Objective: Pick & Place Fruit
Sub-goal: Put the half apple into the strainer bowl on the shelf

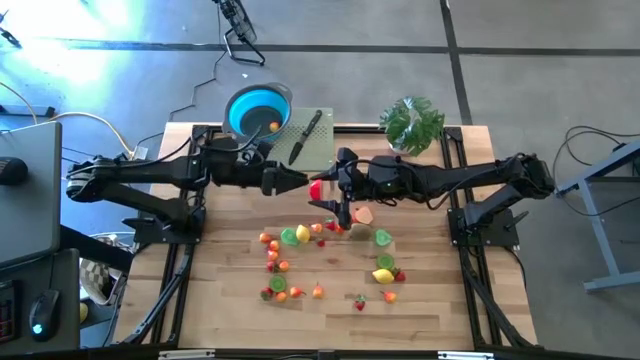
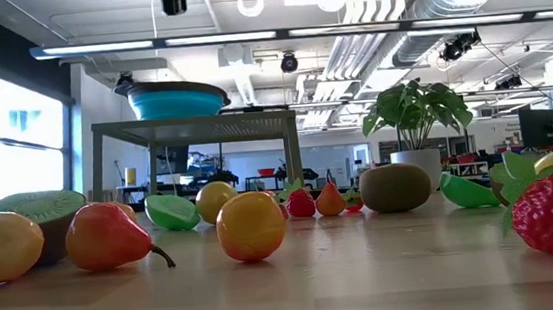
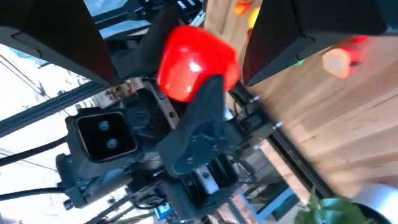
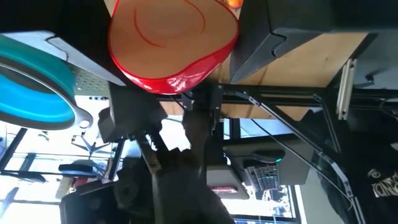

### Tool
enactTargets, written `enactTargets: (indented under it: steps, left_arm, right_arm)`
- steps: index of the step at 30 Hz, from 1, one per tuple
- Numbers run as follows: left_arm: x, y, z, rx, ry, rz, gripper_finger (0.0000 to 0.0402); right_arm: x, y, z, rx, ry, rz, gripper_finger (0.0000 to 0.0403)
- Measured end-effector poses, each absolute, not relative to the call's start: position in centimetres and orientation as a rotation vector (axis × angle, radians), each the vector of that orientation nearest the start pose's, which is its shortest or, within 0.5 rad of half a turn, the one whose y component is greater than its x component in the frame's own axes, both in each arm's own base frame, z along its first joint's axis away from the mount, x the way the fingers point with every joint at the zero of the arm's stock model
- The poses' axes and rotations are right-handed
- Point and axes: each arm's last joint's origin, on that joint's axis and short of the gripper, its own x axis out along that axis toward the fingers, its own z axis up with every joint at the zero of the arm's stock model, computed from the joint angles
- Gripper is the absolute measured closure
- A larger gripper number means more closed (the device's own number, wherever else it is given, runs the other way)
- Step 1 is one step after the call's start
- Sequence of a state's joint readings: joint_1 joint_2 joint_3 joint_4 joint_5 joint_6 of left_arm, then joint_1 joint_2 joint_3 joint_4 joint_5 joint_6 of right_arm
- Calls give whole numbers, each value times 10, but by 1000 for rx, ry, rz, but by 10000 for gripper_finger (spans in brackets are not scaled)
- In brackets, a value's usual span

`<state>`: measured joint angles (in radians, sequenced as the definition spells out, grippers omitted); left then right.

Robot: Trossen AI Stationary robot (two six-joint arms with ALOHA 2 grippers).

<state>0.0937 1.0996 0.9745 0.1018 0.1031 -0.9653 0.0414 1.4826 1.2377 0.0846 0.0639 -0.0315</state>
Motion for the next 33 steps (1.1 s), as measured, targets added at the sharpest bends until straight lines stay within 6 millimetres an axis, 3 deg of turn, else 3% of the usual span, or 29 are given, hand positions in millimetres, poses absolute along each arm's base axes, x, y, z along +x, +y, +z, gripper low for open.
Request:
enactTargets:
  steps: [17, 23, 33]
  left_arm:
    - [282, 21, 340, -1010, 97, -46, 52]
    - [285, 21, 343, -1003, 57, -85, 54]
    - [285, 20, 343, -1034, 75, -98, 132]
  right_arm:
    - [344, 14, 348, -60, 172, -20, 144]
    - [344, 14, 347, -61, 182, -20, 146]
    - [344, 14, 348, -60, 181, -20, 148]
